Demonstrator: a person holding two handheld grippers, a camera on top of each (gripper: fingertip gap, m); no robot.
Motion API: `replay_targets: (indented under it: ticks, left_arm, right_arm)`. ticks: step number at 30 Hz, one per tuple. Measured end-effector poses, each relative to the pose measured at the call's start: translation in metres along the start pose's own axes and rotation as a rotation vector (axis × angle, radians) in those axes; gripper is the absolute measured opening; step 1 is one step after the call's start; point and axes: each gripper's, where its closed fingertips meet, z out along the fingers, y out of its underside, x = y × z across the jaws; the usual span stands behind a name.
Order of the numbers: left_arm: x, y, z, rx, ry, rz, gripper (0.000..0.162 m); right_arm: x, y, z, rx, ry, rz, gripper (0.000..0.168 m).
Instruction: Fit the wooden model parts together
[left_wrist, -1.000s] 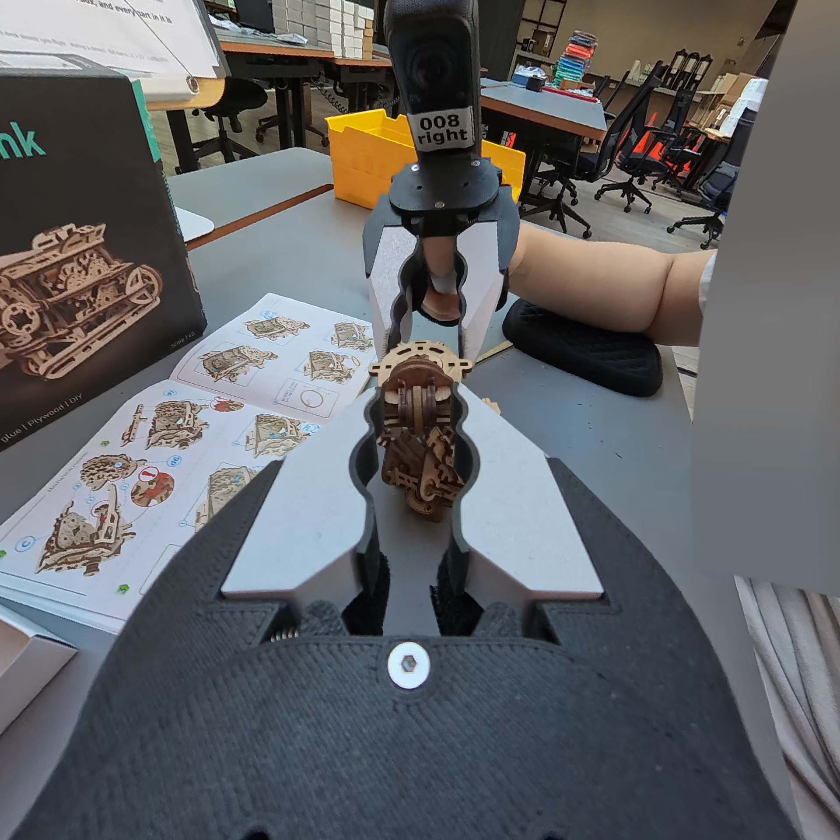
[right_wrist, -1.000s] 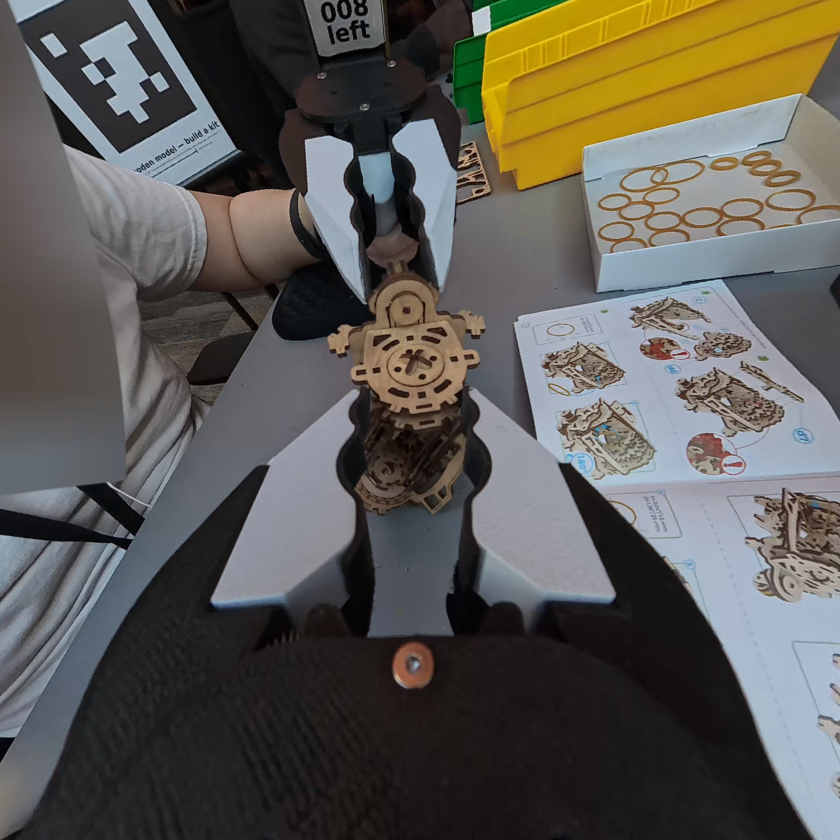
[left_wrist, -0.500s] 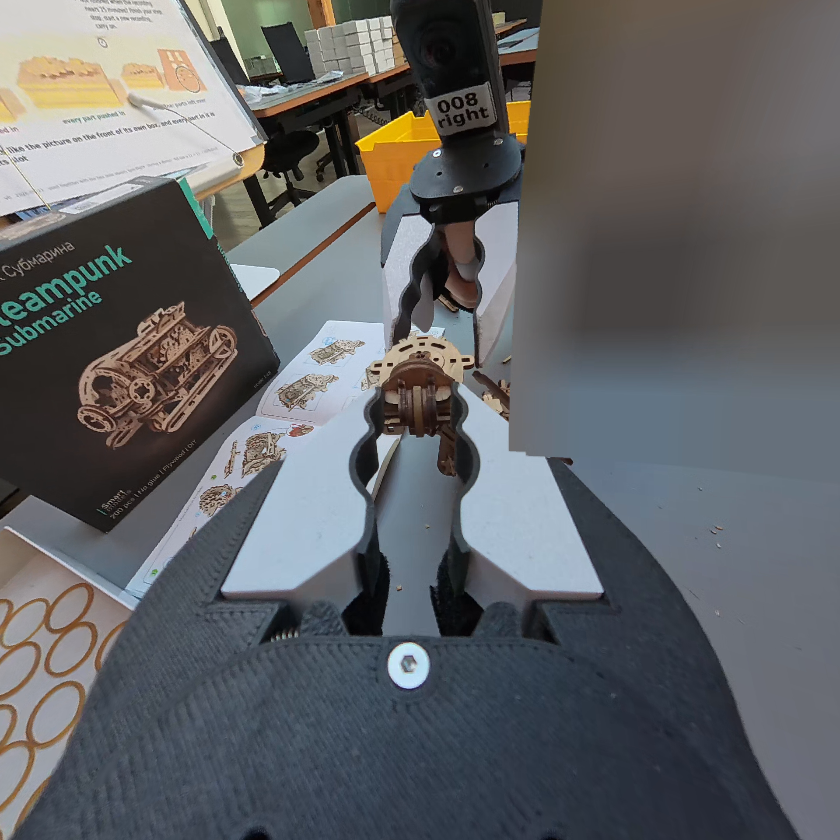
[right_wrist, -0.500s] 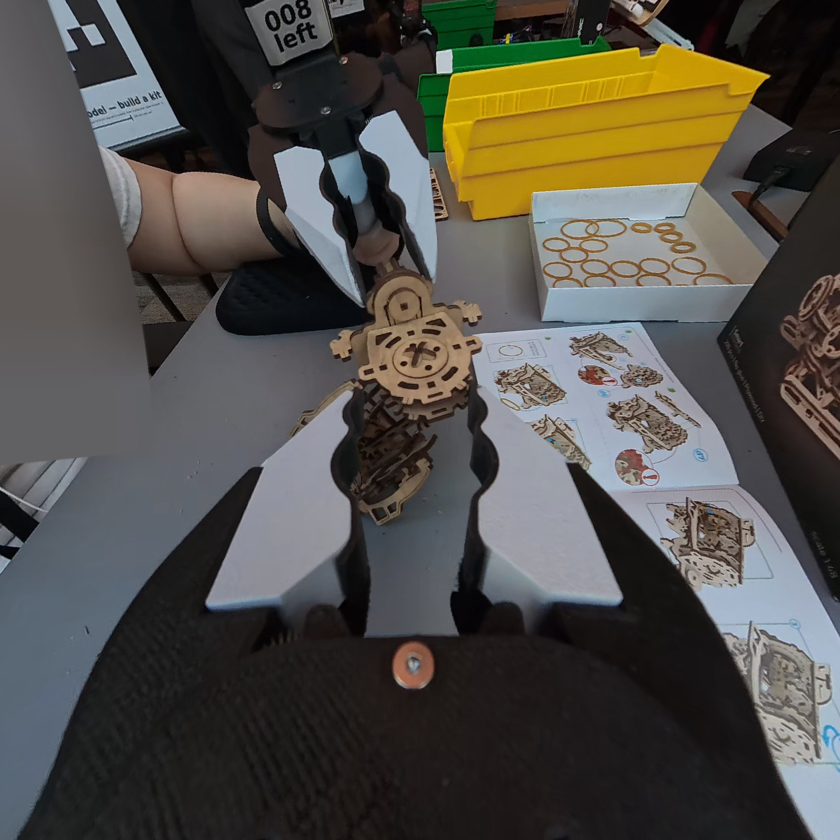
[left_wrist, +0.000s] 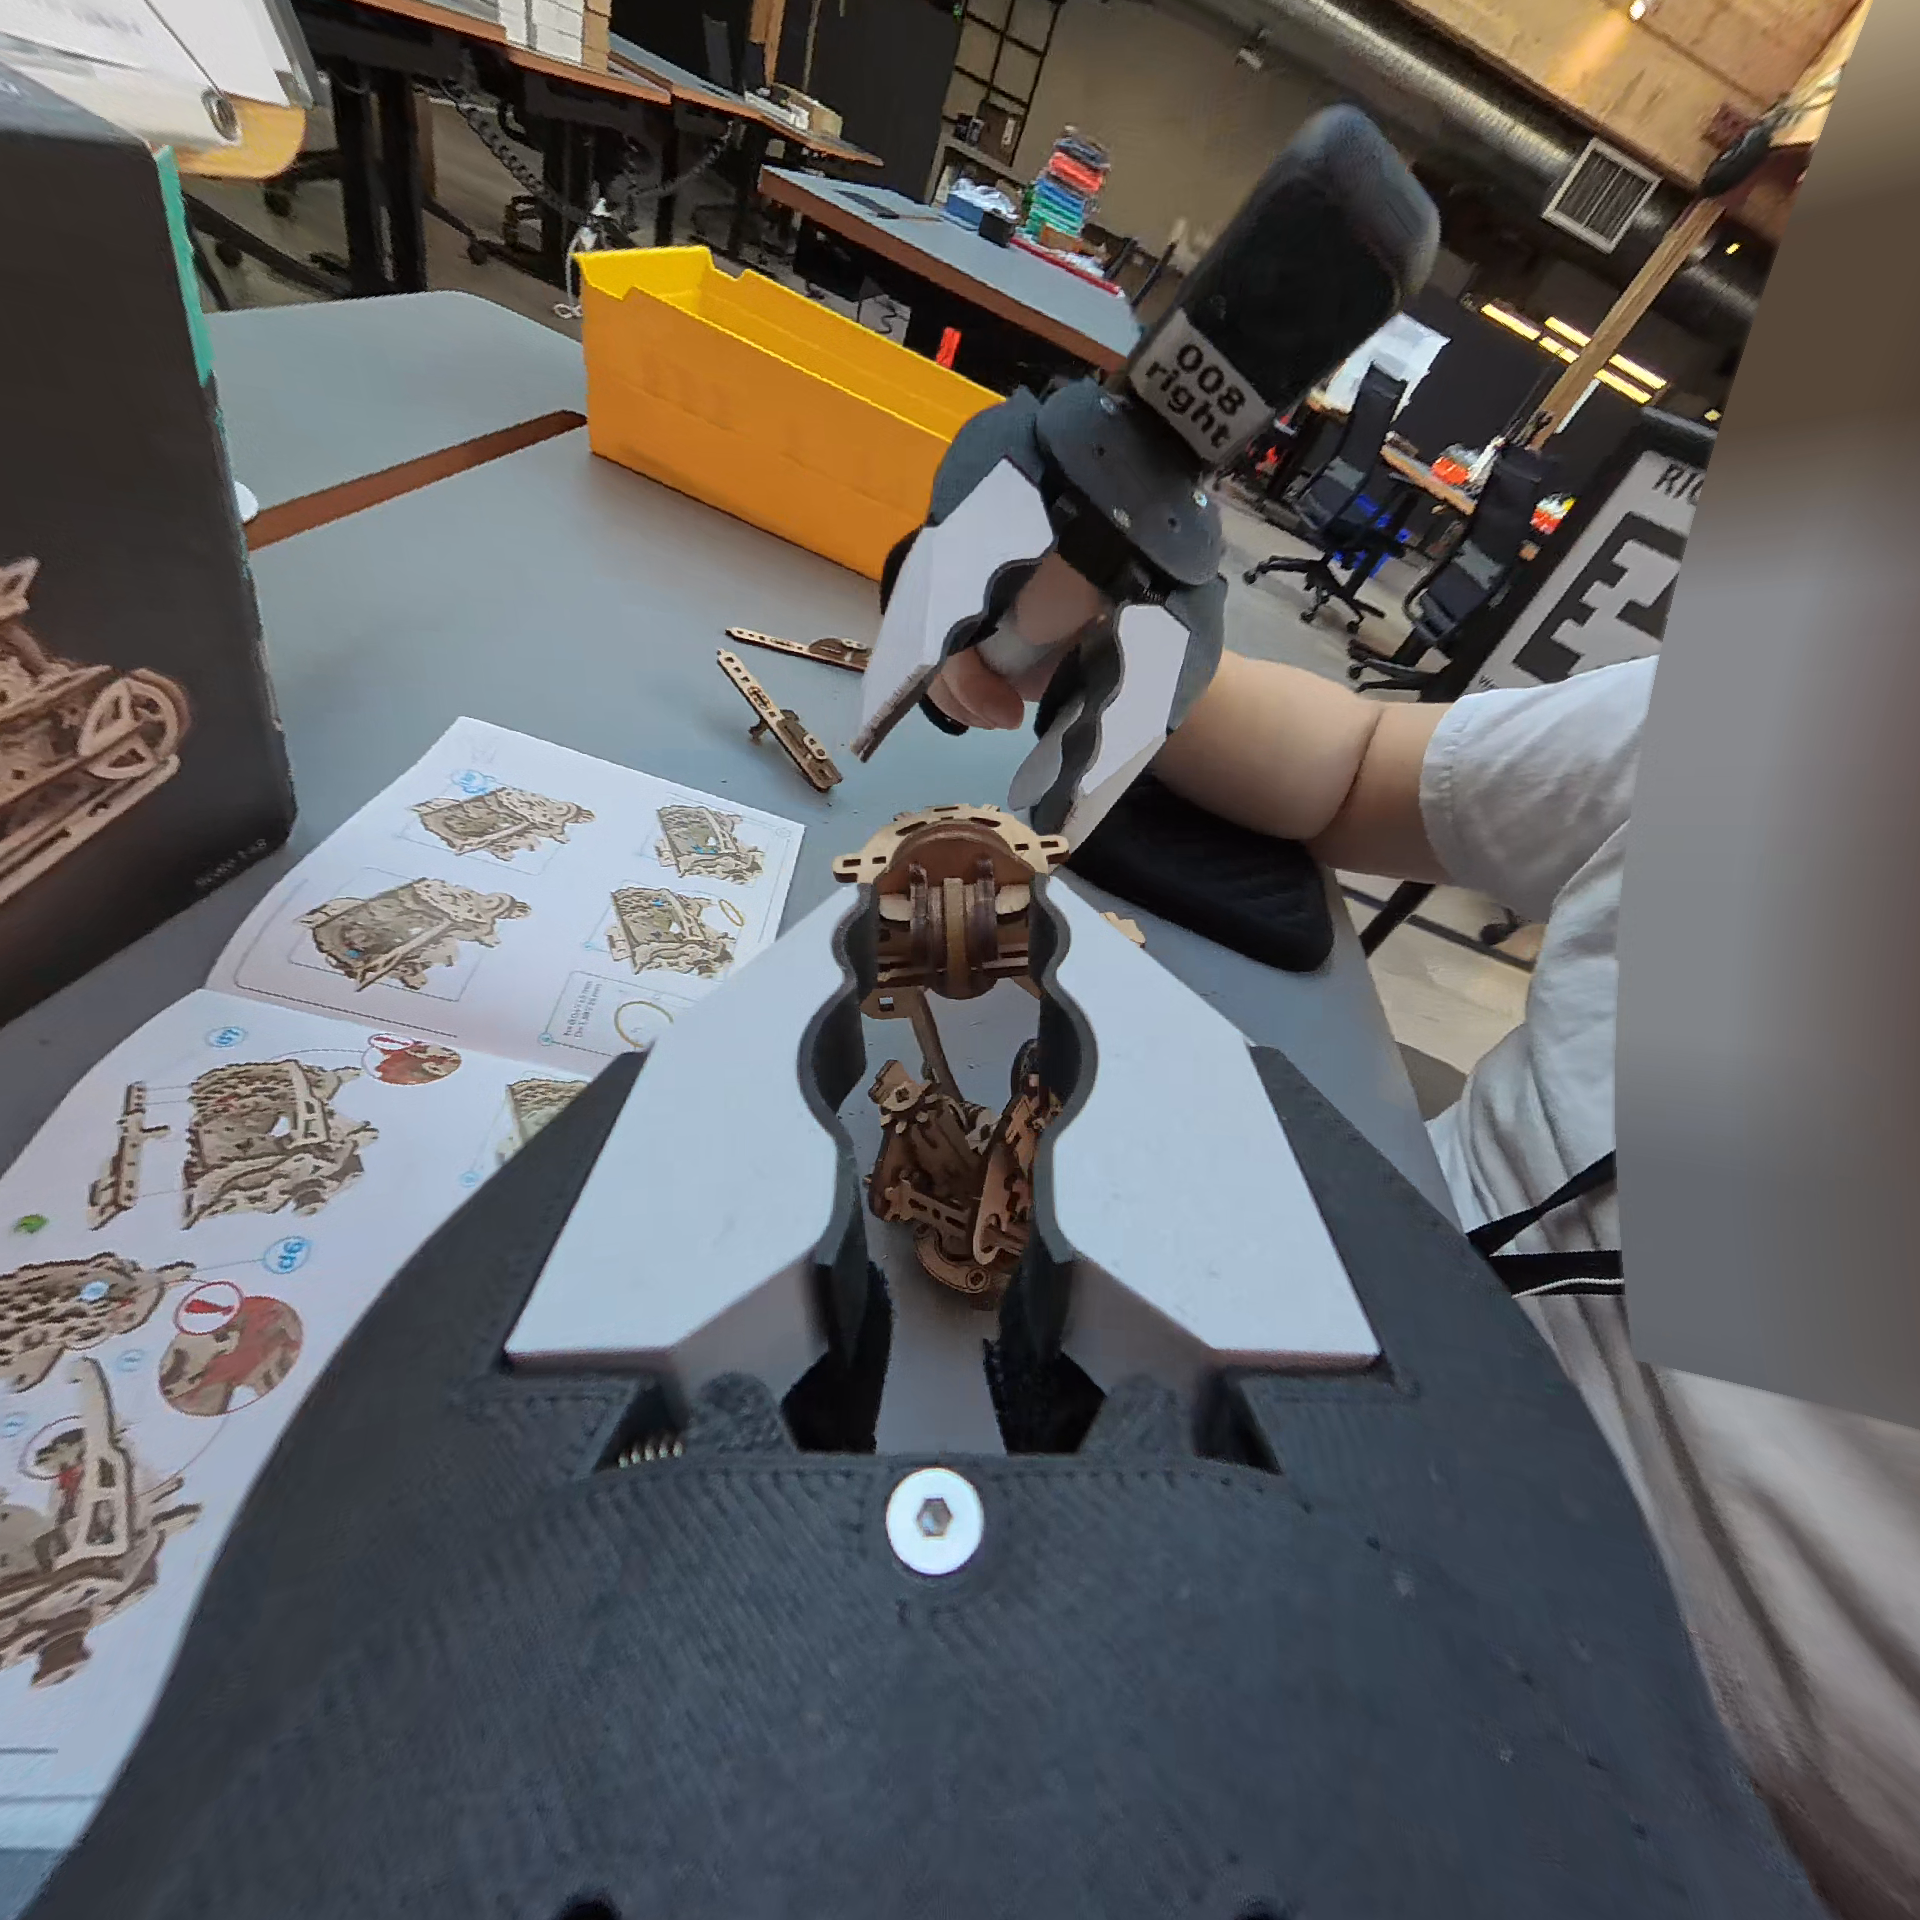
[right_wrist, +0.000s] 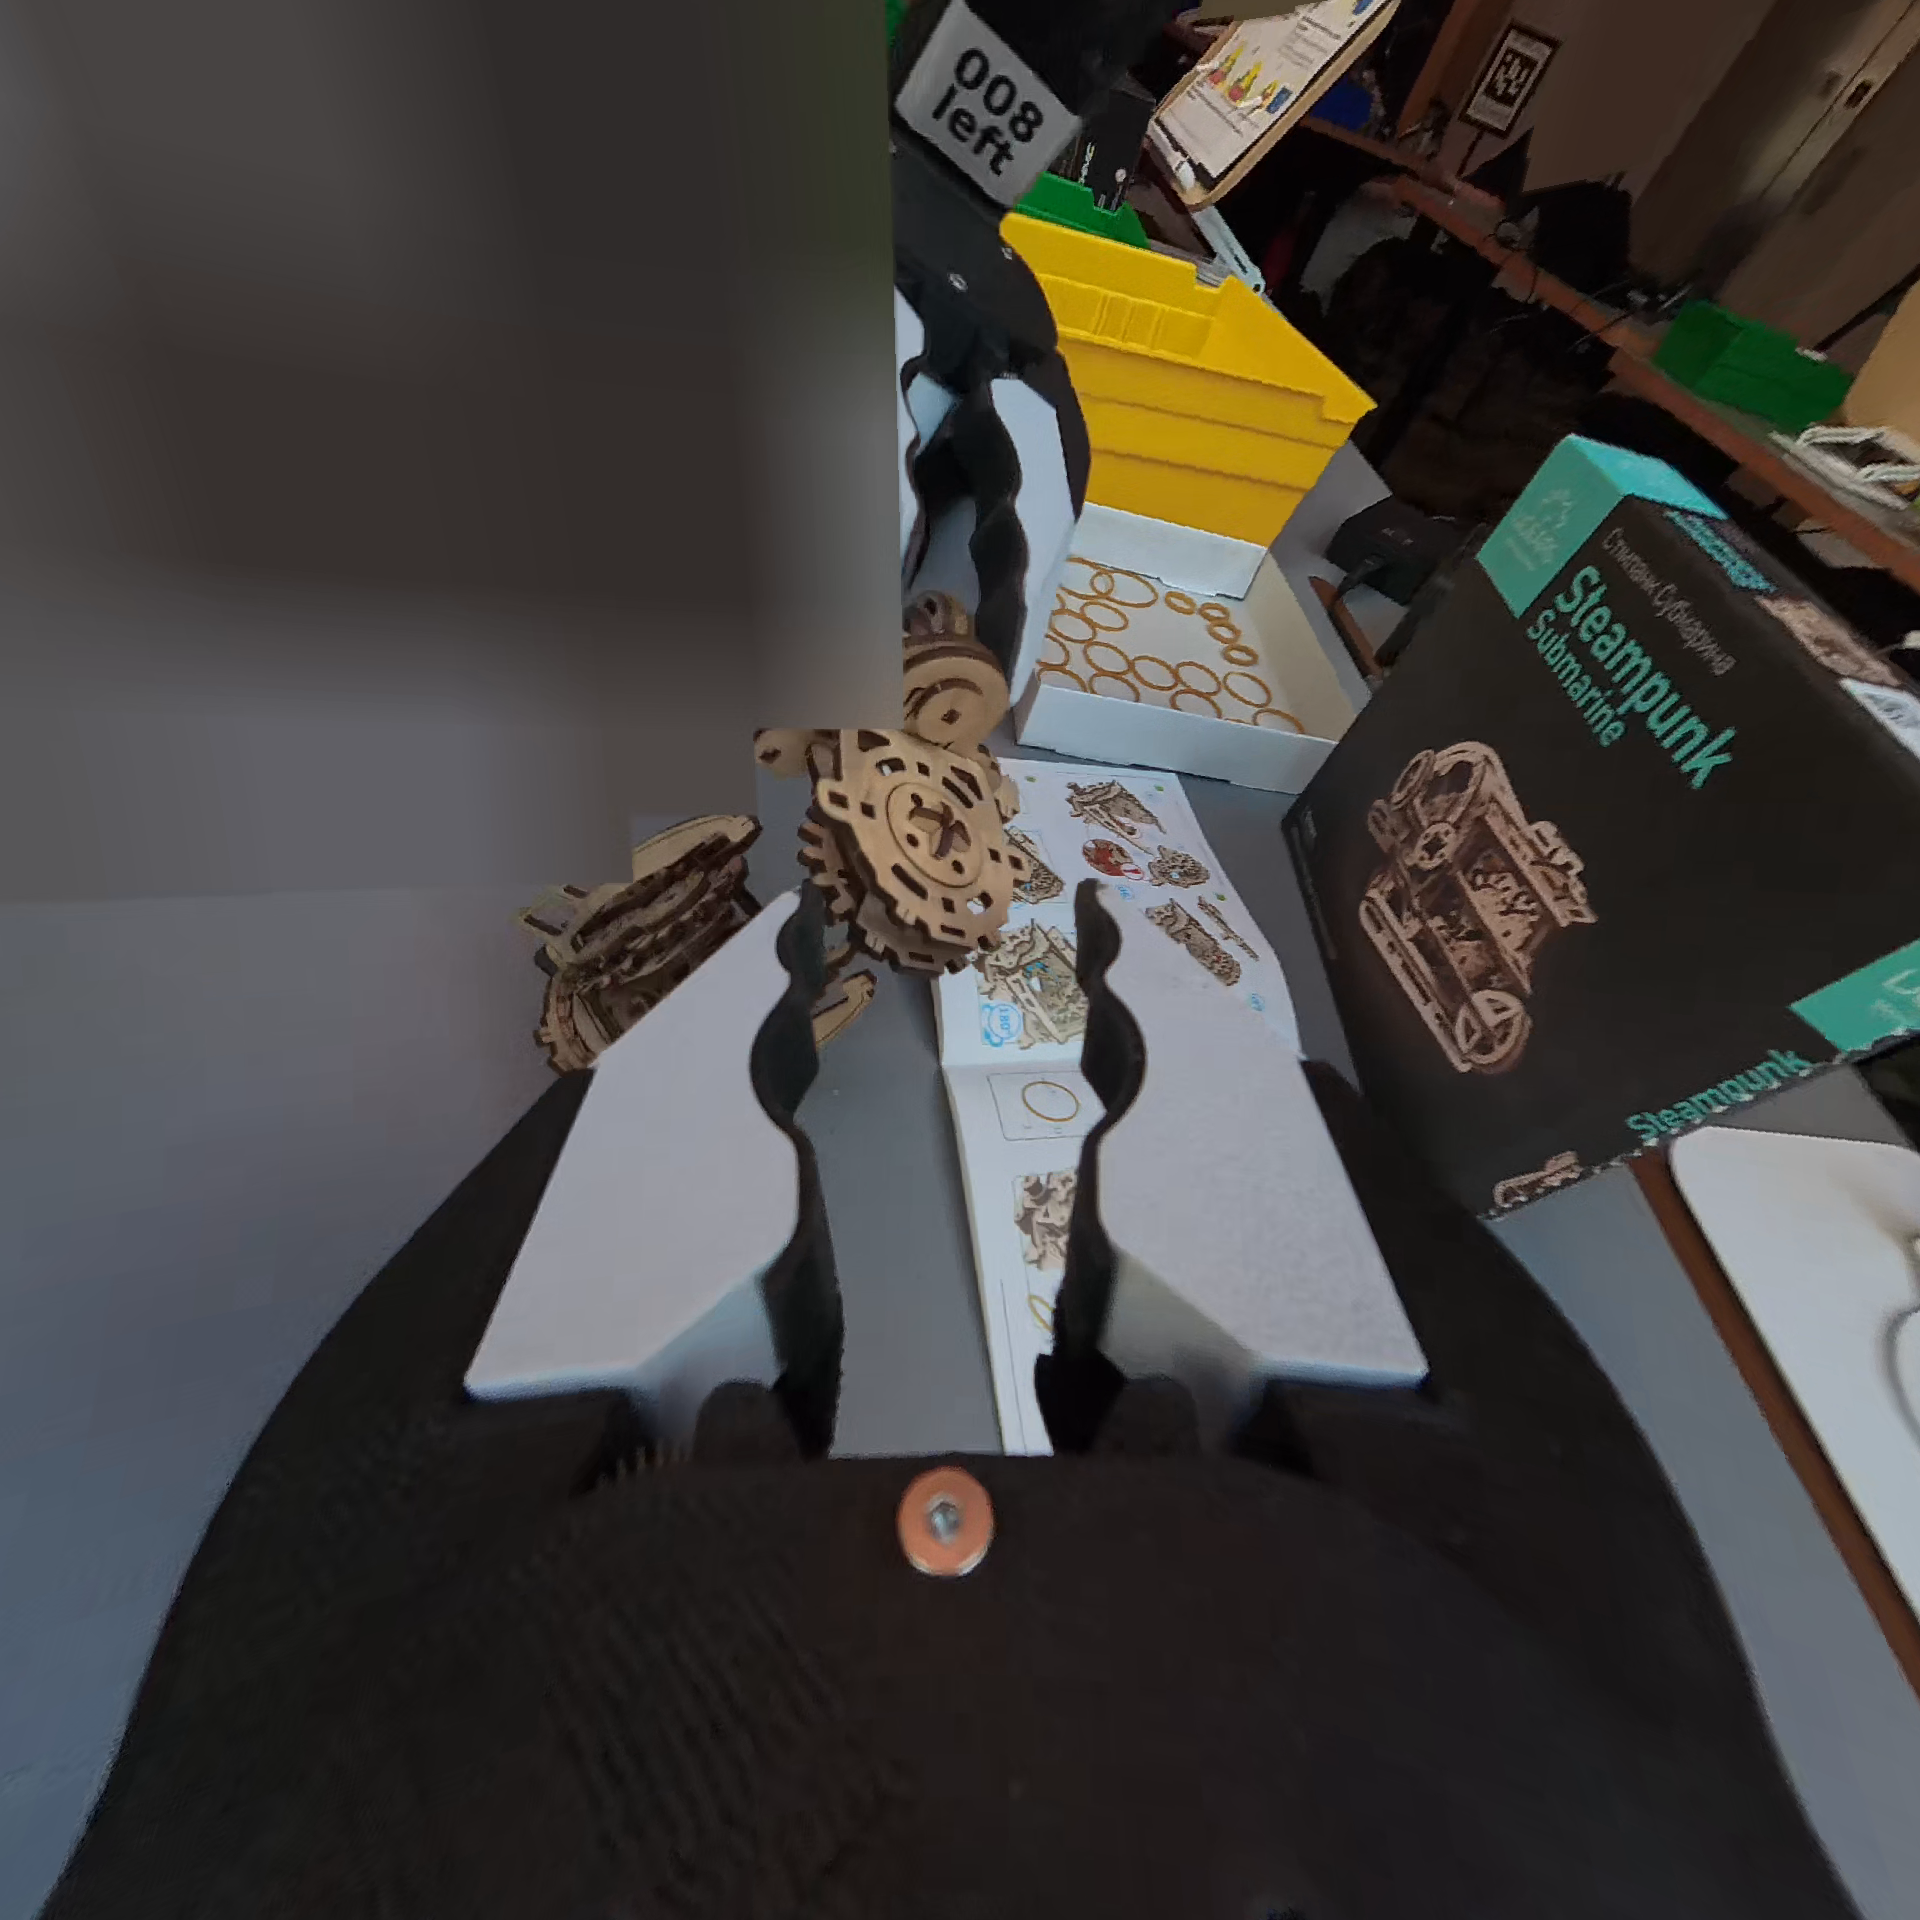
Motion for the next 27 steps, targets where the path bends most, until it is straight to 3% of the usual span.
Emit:
replay_targets:
  ticks: [10, 11, 13, 14, 27]
  left_arm:
    - [-0.003, -0.005, -0.011, 0.127, 0.174, -0.242, 0.026]
    - [-0.003, -0.005, -0.012, 0.130, 0.180, -0.254, 0.026]
    - [0.000, -0.005, -0.013, 0.135, 0.207, -0.274, 0.026]
    - [0.001, -0.005, -0.015, 0.144, 0.224, -0.290, 0.026]
    - [0.011, -0.001, -0.009, 0.116, 0.329, -0.378, 0.027]
  right_arm:
    - [-0.006, 0.000, 0.008, -0.071, 0.273, -0.517, 0.045]
    - [-0.007, -0.004, 0.011, -0.061, 0.280, -0.527, 0.045]
    - [-0.012, -0.013, 0.013, -0.016, 0.261, -0.525, 0.024]
    - [-0.013, -0.017, 0.012, -0.004, 0.260, -0.524, 0.021]
    - [-0.030, -0.021, 0.004, -0.040, 0.247, -0.547, 0.020]
